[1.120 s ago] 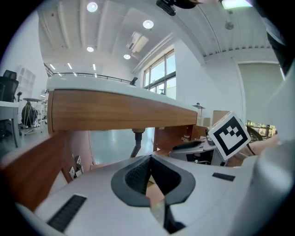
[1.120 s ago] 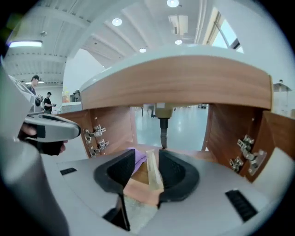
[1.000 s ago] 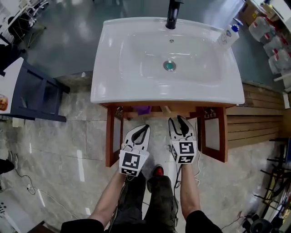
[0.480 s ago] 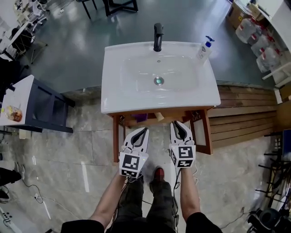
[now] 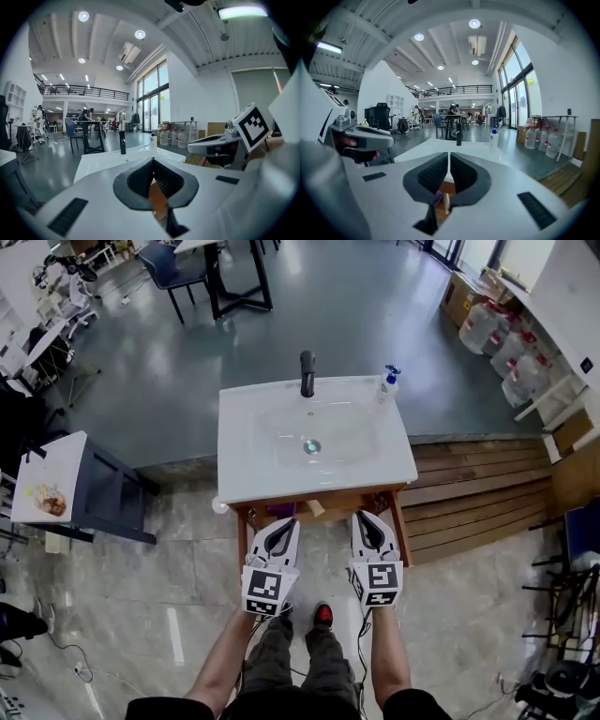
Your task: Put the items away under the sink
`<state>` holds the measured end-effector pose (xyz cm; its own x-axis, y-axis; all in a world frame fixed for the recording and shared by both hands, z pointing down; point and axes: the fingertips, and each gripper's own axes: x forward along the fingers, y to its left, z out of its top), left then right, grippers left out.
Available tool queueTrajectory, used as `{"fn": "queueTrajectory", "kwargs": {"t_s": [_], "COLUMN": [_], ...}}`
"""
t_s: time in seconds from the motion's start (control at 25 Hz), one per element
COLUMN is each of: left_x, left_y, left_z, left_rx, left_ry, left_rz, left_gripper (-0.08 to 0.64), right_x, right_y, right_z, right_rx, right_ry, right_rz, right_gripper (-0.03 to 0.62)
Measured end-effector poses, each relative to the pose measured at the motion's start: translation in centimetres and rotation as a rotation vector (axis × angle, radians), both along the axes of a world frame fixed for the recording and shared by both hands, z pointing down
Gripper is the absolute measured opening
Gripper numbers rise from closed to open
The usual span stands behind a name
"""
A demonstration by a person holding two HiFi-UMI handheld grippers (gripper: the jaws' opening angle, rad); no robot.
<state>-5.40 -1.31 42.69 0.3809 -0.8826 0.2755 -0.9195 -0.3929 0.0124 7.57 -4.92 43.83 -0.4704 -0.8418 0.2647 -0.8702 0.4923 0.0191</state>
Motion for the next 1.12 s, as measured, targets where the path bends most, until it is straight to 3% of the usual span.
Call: {"fn": "queueTrajectory", "kwargs": {"t_s": [0.44,1.12], "left_x": [-0.7,-1.7], "left_y": [1.4,4.1], "left_z": [-6.5,-7.5], "left_rx": [0.038,0.037], "left_ry": [-0.006,-0.014], "left_rz": [0.001,0.01], "left_gripper": [0.008,0.006], "right_x": [1.5,1.4], "right_y": [3.6,7.0], "right_z": [-8.3,-8.4], "right_rx": [0.094,0.08], "right_ry": [0.024,-0.008], "right_rz": [0.015,0.027], "right_gripper": [0.04,0.04]}}
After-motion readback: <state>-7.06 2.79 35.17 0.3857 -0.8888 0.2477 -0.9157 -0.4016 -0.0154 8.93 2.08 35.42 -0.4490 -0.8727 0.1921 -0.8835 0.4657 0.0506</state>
